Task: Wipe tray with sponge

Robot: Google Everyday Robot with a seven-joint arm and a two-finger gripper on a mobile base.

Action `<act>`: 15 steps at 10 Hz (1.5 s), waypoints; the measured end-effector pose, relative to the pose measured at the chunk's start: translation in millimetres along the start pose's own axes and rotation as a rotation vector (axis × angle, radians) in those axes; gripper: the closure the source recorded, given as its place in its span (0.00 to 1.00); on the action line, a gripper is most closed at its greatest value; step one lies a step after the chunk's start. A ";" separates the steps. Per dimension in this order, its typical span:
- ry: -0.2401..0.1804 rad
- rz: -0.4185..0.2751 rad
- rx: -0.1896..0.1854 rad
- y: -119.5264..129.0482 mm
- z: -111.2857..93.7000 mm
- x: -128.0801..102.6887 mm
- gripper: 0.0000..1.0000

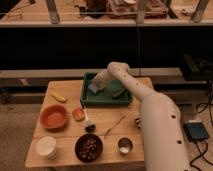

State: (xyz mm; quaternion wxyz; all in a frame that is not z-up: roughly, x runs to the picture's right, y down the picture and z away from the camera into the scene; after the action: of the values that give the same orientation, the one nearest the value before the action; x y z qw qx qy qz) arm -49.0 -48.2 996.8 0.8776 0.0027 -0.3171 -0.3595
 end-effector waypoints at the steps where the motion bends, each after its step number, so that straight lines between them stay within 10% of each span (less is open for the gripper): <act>1: -0.018 -0.004 -0.004 9.8 -5.7 -5.8 0.85; 3: -0.038 -0.072 -0.033 20.1 -22.1 -15.6 0.85; 8: 0.062 -0.162 -0.134 33.2 -57.8 25.5 0.85; 12: 0.179 -0.173 -0.195 13.3 -47.1 54.1 0.85; 15: 0.213 -0.163 -0.173 -9.1 -27.1 51.6 0.85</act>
State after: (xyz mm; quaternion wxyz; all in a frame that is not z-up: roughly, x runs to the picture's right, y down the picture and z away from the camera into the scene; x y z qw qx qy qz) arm -11.7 -93.6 1001.7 0.8711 -0.0090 -0.1891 -0.4531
